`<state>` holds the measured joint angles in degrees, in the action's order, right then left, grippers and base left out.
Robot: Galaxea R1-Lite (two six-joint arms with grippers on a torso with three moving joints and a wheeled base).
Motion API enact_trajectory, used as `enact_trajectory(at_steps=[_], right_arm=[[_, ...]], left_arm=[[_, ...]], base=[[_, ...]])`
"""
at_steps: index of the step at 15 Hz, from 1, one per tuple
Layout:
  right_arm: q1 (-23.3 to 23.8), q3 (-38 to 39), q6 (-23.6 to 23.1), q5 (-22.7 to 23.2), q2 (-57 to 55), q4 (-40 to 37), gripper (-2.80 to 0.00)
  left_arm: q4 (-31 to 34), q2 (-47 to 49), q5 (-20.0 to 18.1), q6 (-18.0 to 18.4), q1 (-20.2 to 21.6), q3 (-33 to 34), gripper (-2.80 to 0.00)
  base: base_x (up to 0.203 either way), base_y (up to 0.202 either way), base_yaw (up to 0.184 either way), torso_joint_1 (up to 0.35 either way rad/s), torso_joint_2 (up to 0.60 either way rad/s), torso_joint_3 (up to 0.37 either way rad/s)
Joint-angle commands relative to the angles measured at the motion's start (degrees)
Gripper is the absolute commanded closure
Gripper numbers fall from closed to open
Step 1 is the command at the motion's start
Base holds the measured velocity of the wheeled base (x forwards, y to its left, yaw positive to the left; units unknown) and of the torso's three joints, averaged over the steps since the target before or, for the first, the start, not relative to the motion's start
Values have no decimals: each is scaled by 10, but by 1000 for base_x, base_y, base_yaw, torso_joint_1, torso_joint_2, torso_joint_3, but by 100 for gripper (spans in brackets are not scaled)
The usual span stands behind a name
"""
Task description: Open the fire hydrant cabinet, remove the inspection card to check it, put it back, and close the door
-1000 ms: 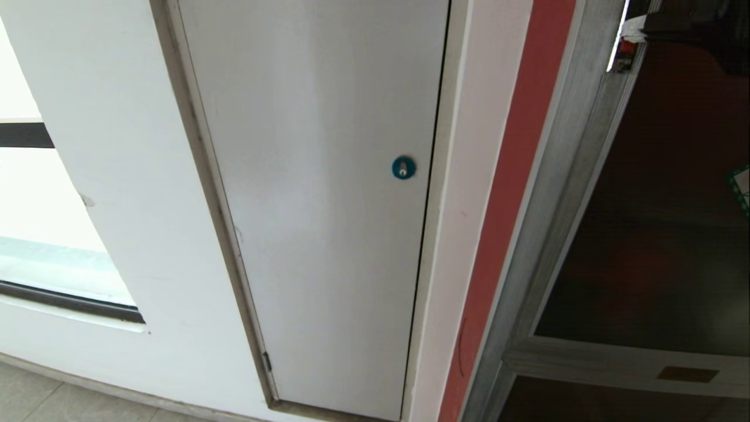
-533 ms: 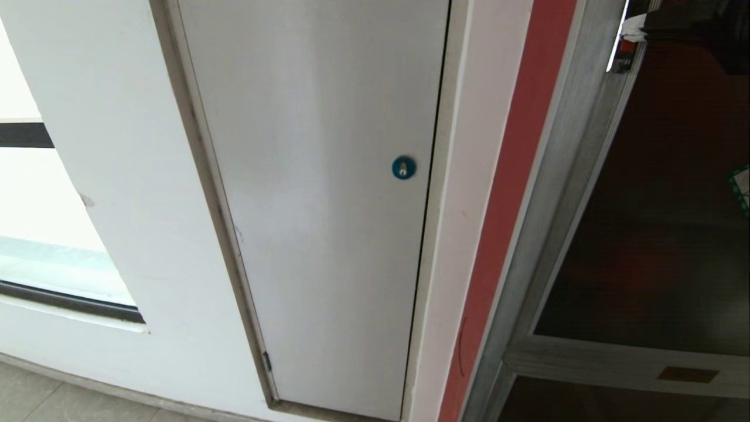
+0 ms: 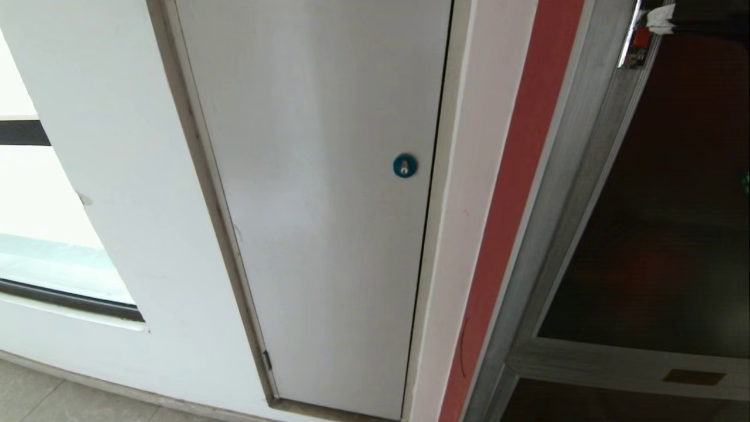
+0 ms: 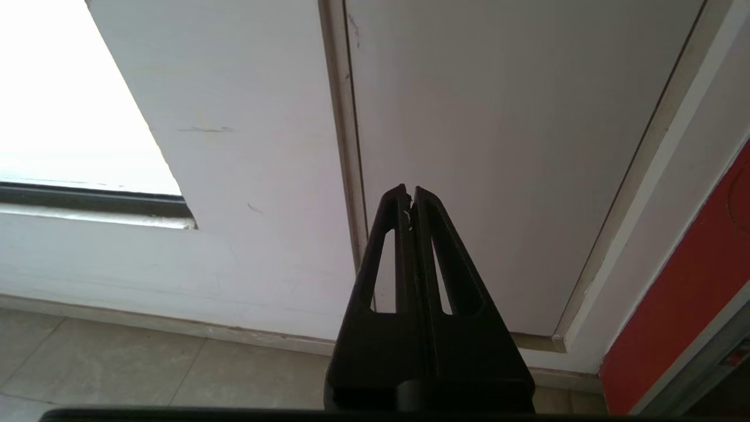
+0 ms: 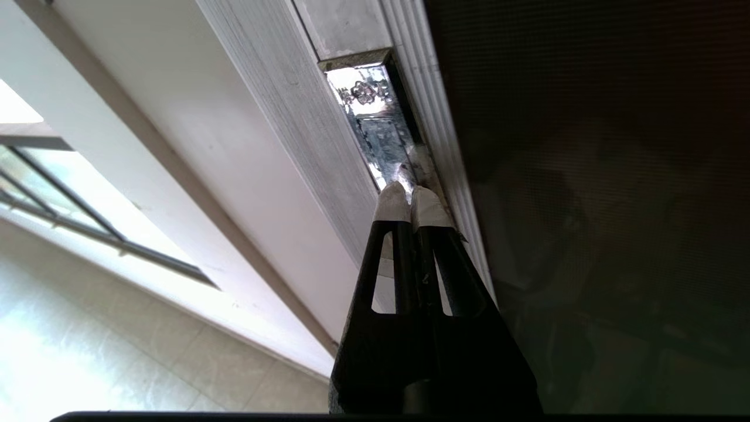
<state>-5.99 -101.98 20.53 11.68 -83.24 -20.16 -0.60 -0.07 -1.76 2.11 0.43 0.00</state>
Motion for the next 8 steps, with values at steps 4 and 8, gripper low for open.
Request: enact_trajectory(at_steps=[4, 8], right_arm=[[-15, 48, 0, 8, 100, -5, 0], [-16, 61, -39, 5, 152, -61, 0]], left_arm=[[0, 1, 0, 0, 0, 4, 0], [0, 1, 0, 0, 0, 4, 0]], base=[[0, 0, 0, 0, 0, 0], [0, 0, 0, 0, 0, 0]])
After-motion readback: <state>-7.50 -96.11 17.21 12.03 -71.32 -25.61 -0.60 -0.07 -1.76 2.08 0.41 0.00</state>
